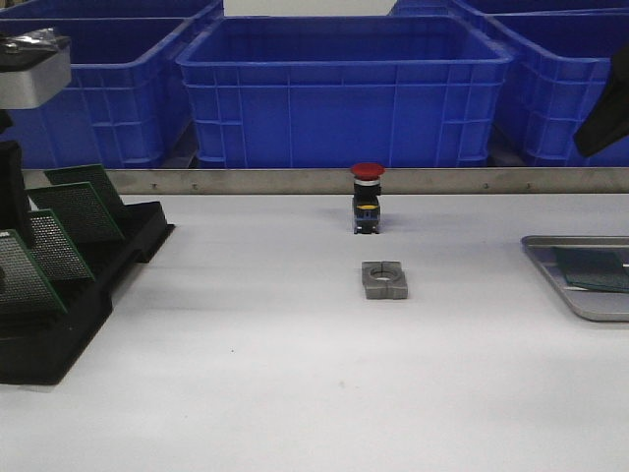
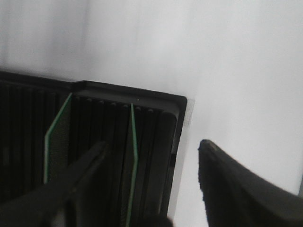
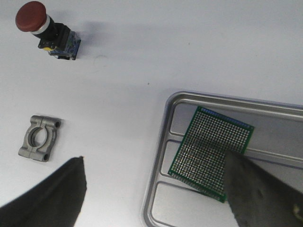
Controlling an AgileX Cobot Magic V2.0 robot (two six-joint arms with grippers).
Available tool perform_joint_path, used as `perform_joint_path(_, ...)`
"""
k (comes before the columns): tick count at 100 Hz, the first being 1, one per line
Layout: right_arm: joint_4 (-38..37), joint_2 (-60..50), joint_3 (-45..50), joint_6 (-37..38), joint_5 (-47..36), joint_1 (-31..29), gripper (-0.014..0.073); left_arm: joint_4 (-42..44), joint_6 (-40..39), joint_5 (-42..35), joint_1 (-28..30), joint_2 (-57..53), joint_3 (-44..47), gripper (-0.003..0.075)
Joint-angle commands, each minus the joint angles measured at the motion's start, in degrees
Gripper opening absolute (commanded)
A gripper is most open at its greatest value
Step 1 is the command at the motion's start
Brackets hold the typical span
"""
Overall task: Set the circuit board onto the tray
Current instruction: 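Grasp a second green board in the rack with the left gripper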
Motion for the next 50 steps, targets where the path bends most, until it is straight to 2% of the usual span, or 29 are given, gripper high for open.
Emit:
perform_joint_path(1, 1.5, -2.4, -1.6, -0.3, -0.5, -0.4, 0.061, -1.1, -0.7, -0.9, 0.3, -1.7, -1.3, 0.0287)
perform_joint_path(21, 1.5, -2.4, -1.6, -0.3, -0.5, -0.4, 0.061, -1.1, -0.7, -0.9, 0.3, -1.7, -1.5, -0.0023)
perform_joint_path(50, 2.3, -2.9, -1.6, -0.3, -0.5, -0.4, 0.061, -0.7, -0.7, 3.9, 0.3, -2.9, -3.9, -0.002)
